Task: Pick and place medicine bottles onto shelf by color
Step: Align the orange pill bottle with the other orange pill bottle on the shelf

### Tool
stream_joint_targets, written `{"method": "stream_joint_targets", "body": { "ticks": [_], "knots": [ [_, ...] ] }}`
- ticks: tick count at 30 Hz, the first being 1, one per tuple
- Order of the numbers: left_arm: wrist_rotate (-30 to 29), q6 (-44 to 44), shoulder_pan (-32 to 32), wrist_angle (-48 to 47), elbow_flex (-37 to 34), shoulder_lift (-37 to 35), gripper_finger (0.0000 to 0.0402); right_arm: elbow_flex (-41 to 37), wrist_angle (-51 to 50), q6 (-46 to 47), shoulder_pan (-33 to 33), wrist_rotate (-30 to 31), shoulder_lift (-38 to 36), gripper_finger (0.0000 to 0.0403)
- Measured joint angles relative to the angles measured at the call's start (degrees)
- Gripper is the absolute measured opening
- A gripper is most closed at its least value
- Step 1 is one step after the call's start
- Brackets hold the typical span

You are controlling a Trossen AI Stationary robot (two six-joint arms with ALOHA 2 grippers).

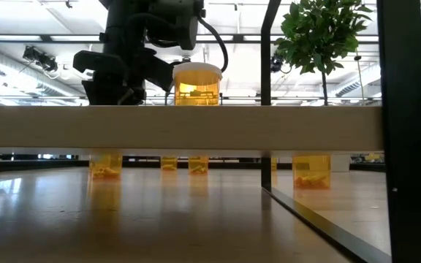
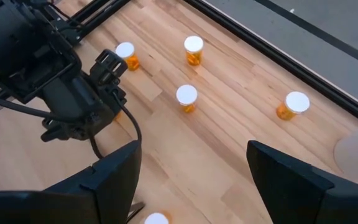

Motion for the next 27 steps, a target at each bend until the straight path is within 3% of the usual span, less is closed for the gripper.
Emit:
{"method": "stream_joint_targets", "body": {
  "ticks": [12,27],
  "knots": [
    [0.0,0.4,0.0,0.0,0.0,0.0,0.0240,0.0,0.0,0.0,0.0,-0.6,0.0,0.0299],
    [1.2,0.6,0.0,-1.9,0.0,0.0,0.0315,0.0,0.0,0.3,0.0,-1.0,0.0,0.0299]
  ]
}}
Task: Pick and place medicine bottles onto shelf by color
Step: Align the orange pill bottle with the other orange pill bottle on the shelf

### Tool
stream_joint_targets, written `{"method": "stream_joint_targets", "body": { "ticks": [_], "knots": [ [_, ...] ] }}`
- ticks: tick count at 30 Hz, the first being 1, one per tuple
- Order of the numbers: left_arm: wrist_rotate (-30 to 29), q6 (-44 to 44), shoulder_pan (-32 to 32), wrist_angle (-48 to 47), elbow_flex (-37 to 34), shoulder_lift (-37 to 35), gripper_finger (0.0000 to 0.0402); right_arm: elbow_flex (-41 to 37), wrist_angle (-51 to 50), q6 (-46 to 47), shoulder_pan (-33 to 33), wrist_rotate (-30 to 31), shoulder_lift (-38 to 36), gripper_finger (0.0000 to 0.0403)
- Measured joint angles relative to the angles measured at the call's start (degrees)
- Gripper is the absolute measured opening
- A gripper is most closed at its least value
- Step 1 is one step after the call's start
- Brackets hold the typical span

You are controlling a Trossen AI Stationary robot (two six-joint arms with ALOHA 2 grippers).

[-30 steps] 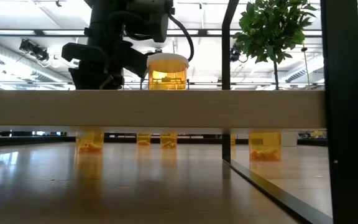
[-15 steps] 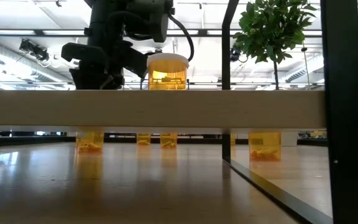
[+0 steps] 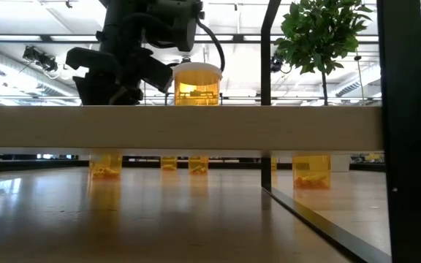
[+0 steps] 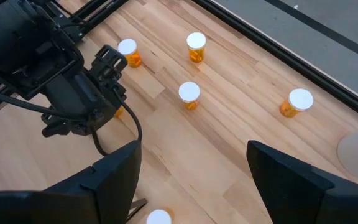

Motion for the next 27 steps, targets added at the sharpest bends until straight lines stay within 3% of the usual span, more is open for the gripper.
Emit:
{"method": "stream_joint_targets", "body": {
  "ticks": [5,20,27],
  "knots": [
    [-0.1,2.1,0.0,0.5,0.0,0.0,0.0311,0.0,0.0,0.8,0.0,0.0,0.0,0.0299],
    [-0.1,3.3,2.6,0.6,0.0,0.0,0.0244,0.0,0.0,2.3,0.0,-0.7,0.0,0.0299],
    [0.0,4.3,2.6,0.7,0.0,0.0,0.0245,0.0,0.0,2.3,0.0,-0.7,0.0,0.0299]
  ]
}}
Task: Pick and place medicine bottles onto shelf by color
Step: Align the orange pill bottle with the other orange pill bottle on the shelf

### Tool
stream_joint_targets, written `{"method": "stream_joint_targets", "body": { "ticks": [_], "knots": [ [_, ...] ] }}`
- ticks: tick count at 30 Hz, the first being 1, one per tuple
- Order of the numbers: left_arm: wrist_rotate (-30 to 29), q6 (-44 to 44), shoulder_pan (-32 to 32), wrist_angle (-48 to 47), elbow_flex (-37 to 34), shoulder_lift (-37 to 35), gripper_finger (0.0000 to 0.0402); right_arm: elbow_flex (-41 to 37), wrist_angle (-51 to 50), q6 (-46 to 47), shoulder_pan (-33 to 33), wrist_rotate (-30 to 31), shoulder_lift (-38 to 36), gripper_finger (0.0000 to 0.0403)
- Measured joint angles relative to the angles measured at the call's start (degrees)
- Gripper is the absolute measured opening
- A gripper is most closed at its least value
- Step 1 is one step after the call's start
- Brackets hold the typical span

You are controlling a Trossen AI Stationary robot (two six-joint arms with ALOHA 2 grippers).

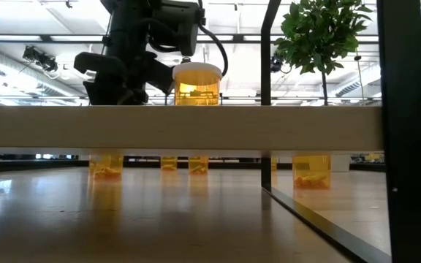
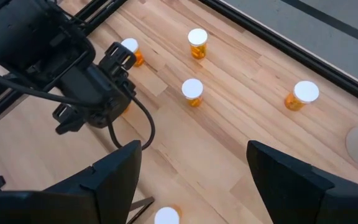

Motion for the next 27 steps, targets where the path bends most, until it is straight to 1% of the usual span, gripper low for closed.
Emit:
{"method": "stream_joint_targets", "body": {
  "ticks": [4,8,11,13,17,21,27],
  "knots": [
    [0.0,0.0,0.0,0.1,0.0,0.0,0.0242,0.0,0.0,0.0,0.0,0.0,0.0,0.0299],
    [0.2,-1.5,0.0,-0.7,0.0,-0.2,0.0219,0.0,0.0,0.0,0.0,0.0,0.0,0.0299],
    [2.0,-2.1,0.0,-1.2,0.0,-0.5,0.0206,0.0,0.0,-0.2,0.0,0.0,0.0,0.0299],
    [3.1,-3.0,0.0,-1.2,0.0,-0.8,0.0207,0.0,0.0,-0.4,0.0,0.0,0.0,0.0299],
    [4.8,-3.8,-0.1,-2.6,0.2,-0.9,0.0229,0.0,0.0,-0.7,0.0,0.1,0.0,0.0299],
    [5.2,-4.2,-0.3,-5.2,3.5,-0.9,0.0235,0.0,0.0,-1.3,0.0,0.3,0.0,0.0299],
    [5.2,-4.8,-1.4,-7.4,12.9,-0.9,0.0217,0.0,0.0,-1.7,0.0,0.3,0.0,0.0299]
  ]
}}
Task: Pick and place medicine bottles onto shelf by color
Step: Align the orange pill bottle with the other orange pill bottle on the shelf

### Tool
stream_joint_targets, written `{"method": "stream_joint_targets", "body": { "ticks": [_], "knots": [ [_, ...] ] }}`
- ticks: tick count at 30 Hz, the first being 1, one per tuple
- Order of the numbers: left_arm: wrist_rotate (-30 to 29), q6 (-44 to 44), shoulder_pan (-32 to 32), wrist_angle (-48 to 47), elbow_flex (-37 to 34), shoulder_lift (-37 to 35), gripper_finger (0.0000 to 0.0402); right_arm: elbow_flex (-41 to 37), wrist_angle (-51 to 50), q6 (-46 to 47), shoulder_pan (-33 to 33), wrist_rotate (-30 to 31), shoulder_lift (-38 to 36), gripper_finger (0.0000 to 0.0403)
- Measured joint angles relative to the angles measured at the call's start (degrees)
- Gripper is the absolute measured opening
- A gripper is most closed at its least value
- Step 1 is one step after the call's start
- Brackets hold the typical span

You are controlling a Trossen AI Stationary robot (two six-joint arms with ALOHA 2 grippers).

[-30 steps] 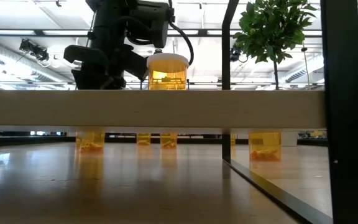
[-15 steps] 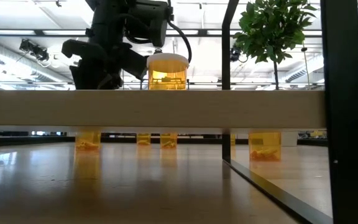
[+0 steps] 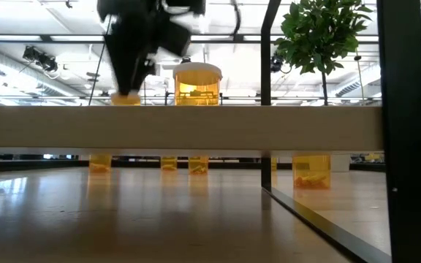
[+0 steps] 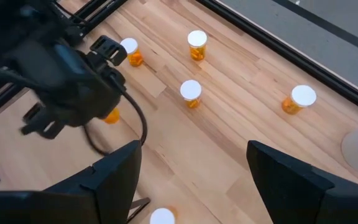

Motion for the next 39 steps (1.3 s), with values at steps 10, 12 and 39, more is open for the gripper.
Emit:
{"method": "stream_joint_targets", "body": {
  "ticks": [10,12,39],
  "knots": [
    [0.0,-4.5,-6.4,-3.7,11.4,0.0,0.0226,0.0,0.0,-2.4,0.0,0.0,0.0,0.0299],
    [0.0,-6.1,-8.4,-3.9,12.5,0.0,0.0224,0.0,0.0,-3.7,0.0,-0.1,0.0,0.0299],
    [3.0,-48.4,-25.1,7.3,13.6,2.6,0.0215,0.0,-2.3,-20.1,0.0,-0.9,0.0,0.0299]
  ]
}}
